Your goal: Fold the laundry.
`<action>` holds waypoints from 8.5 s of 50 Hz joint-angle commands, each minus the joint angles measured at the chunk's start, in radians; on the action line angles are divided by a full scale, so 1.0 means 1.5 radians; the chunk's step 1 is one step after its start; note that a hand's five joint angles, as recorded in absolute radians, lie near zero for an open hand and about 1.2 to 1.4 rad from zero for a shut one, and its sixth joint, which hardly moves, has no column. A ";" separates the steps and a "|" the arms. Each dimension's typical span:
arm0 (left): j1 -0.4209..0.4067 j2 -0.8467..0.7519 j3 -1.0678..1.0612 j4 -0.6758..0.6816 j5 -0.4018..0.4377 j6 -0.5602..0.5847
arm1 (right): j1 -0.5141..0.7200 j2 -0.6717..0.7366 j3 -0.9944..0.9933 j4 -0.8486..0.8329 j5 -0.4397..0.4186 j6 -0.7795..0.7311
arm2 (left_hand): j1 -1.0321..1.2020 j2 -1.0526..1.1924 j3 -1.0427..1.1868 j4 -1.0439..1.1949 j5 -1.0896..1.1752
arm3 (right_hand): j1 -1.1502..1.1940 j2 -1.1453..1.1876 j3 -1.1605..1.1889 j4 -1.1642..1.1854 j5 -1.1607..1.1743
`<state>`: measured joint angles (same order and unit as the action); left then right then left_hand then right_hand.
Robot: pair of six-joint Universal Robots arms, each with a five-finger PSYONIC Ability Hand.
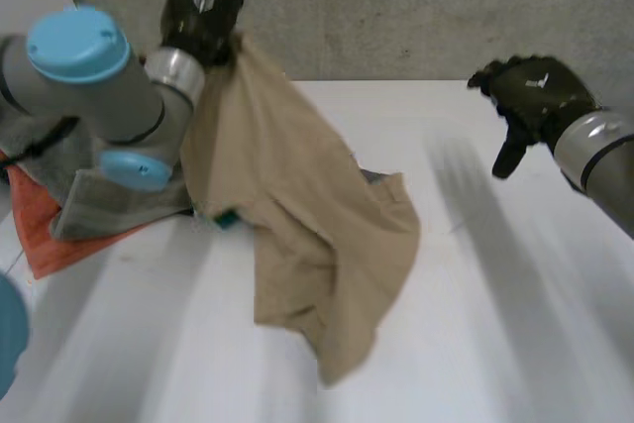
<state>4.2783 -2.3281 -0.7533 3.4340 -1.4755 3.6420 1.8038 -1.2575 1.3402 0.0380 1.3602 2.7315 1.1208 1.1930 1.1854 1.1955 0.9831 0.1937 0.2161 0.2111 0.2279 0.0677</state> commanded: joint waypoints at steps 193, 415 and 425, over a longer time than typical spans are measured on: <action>-0.163 0.286 -0.487 -0.136 -0.109 -0.006 | 0.007 0.118 0.109 0.010 -0.103 -0.066 | -0.552 -0.600 -0.595 -0.602 -0.577 | 0.802 0.787 0.790 0.779 0.769; -0.206 0.362 -0.645 -0.331 -0.191 -0.045 | 0.038 0.001 0.170 0.391 0.024 -0.358 | 0.184 0.135 0.141 0.134 0.159 | 0.802 0.787 0.790 0.779 0.769; -0.258 0.366 -0.645 -0.445 -0.186 -0.077 | 0.000 -0.044 0.273 0.395 0.017 -0.405 | 0.184 0.135 0.141 0.134 0.159 | 0.802 0.787 0.790 0.779 0.769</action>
<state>3.9358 -1.7739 -1.7306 2.8521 -1.7616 3.5558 1.8371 -1.2927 1.6845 0.6395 1.3928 2.1458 1.1438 1.1988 1.1957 1.2003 0.9796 0.9908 1.1786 1.1962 1.1901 0.9973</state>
